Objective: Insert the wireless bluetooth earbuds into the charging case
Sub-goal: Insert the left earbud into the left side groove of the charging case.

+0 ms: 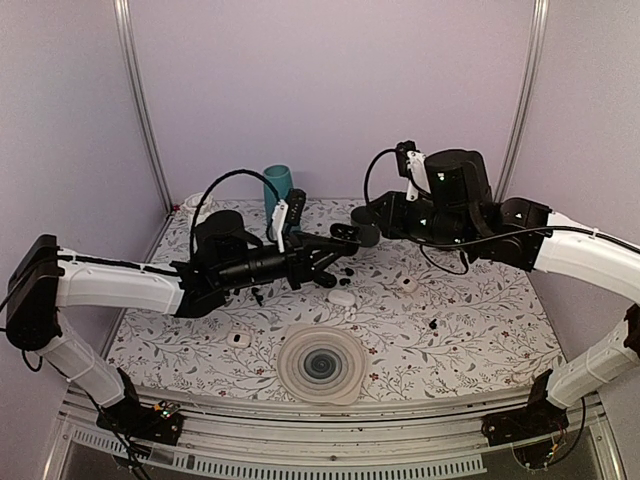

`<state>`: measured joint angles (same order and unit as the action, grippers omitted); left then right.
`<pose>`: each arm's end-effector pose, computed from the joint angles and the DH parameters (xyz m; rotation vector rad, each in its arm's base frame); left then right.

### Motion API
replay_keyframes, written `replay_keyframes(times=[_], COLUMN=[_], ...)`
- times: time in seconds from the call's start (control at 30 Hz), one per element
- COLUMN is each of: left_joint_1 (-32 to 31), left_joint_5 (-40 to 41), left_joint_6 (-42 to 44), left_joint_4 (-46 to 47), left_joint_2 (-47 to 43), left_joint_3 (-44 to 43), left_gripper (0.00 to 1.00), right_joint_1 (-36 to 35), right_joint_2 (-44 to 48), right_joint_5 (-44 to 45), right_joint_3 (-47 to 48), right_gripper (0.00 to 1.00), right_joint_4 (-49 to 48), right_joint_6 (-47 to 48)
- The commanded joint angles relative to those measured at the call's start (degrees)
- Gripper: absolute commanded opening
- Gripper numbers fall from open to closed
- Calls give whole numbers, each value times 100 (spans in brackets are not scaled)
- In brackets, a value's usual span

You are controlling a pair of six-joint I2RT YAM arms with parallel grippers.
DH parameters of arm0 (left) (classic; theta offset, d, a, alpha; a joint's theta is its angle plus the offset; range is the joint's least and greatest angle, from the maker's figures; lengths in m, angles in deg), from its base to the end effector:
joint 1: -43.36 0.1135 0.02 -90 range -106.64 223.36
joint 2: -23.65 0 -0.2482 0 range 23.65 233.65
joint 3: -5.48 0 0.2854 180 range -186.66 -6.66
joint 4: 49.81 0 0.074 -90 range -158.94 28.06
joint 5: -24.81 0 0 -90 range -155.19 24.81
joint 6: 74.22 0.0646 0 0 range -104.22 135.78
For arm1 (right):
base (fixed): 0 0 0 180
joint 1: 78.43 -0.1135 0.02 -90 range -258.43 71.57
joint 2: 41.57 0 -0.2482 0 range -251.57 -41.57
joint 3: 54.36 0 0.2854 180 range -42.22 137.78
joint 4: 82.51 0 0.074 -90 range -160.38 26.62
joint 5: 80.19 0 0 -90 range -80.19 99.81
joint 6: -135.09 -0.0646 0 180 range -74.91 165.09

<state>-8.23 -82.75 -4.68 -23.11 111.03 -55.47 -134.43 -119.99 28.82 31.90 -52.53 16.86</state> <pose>0.2331 -0.3254 0.2350 0.7035 1.5519 -1.2052 0.2288 0.3016 0.3447 -0.2585 1.9745 0.6470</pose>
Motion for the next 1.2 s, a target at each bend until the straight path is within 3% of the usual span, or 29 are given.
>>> replay_keyframes(times=[0.0, 0.2, 0.47, 1.17], left_joint_1=[-239, -299, -312, -303], left_joint_5=[487, 797, 546, 346], left_joint_6=[499, 509, 500, 482], left_joint_4=[246, 239, 175, 146], left_joint_2=[46, 52, 69, -127], left_joint_3=[-173, -224, -364, -417], left_gripper=[0, 0, 0, 0], right_joint_1=[-230, -507, -683, -788], right_joint_2=[-62, -72, -192, -421], right_joint_5=[275, 408, 410, 144], right_joint_3=[218, 180, 80, -21], right_gripper=[5, 5, 6, 6], right_joint_4=[-452, -820, -1283, -1339], right_joint_6=[95, 163, 502, 696])
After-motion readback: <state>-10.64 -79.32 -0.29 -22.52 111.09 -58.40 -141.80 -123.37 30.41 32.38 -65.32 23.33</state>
